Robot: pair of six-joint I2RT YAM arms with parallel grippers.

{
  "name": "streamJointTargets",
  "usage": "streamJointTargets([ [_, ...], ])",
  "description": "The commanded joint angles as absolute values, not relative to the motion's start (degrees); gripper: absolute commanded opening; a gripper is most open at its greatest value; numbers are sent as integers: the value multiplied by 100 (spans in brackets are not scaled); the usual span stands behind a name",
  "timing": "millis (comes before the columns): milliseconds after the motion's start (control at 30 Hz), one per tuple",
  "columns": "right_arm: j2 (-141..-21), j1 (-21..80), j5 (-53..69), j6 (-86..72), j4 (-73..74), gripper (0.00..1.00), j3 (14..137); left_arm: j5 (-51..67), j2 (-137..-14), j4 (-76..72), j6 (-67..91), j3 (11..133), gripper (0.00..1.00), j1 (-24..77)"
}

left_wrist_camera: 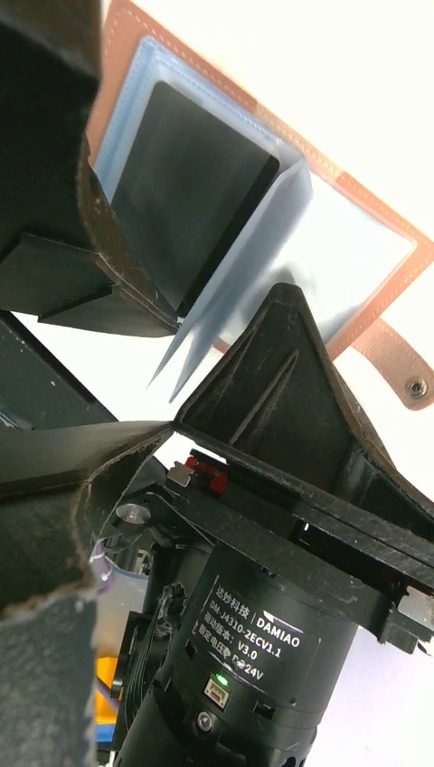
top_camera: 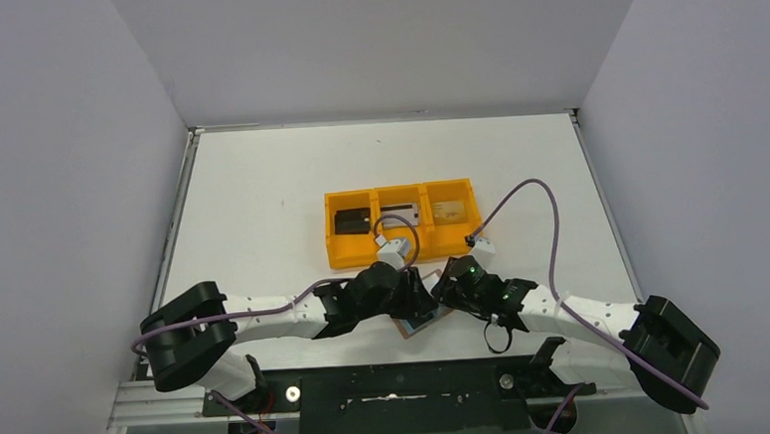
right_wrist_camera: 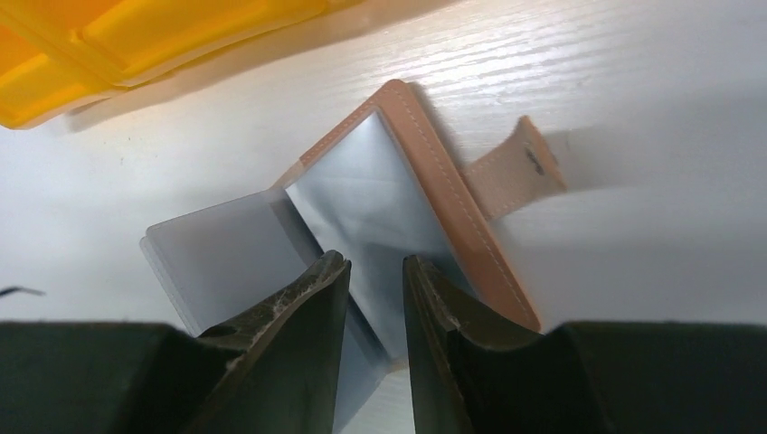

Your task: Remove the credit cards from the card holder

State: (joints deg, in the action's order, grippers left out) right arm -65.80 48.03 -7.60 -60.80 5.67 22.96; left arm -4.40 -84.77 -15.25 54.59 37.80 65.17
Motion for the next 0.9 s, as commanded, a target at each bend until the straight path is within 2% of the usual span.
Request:
streamJointTargets([
  [0,-6144,4885,-804,-6159,962,31,2209,-742,-8620,-2021,5351,4122,38,6451],
  [467,-5339,4847,-1230,-6196,1732,32,2272,-784,-8930,-1994,5289,4295,35,6416],
  [867,-4917,4836,-2433,-6707,3094,32,2623,-541,-9623,-1699,5182,4840,37,6363],
])
